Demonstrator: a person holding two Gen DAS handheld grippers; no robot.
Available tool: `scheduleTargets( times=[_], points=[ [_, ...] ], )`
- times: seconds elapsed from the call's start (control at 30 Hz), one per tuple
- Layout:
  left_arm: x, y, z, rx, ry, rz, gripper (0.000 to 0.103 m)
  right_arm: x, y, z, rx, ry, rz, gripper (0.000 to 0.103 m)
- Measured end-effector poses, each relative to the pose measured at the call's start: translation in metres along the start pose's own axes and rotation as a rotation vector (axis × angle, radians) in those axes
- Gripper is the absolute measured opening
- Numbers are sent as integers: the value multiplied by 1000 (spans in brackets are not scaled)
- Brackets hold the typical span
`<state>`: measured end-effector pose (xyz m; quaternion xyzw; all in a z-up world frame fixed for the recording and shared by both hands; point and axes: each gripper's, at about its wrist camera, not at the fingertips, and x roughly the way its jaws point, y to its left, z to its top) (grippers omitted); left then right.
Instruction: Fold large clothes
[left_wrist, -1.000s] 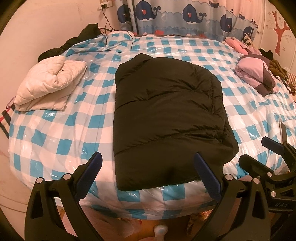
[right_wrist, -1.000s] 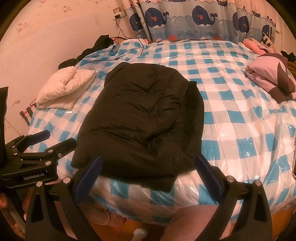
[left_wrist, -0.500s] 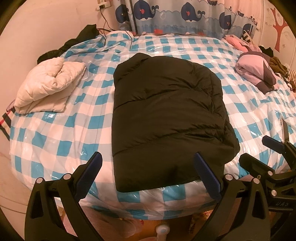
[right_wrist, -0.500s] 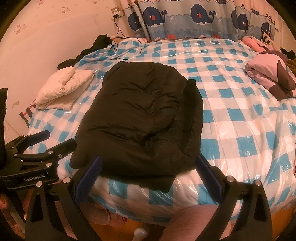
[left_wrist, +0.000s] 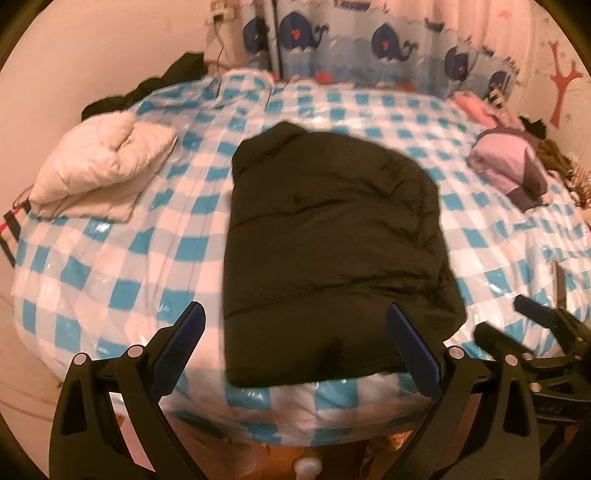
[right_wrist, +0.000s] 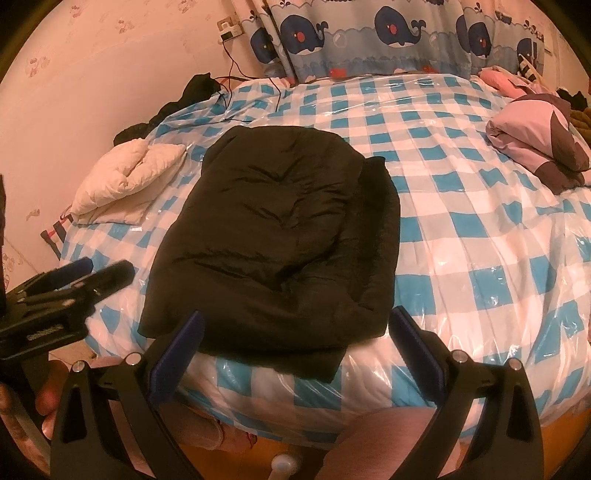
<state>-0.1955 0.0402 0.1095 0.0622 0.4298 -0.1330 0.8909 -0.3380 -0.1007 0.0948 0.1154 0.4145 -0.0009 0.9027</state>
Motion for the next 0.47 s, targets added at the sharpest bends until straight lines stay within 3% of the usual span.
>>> scheduleTargets(
  times=[0.1,0.2,0.47],
  points=[
    [8,0,-2,-15,55,-24,95,-11,19,-20,2,-7,5,96],
    [6,-8,-4,18,46,11,95,-25,42,-45,3,-14,10,96],
    [-7,-22,-4,65,24,23,95,-67,108,-120,15,-28,14,96]
  ],
)
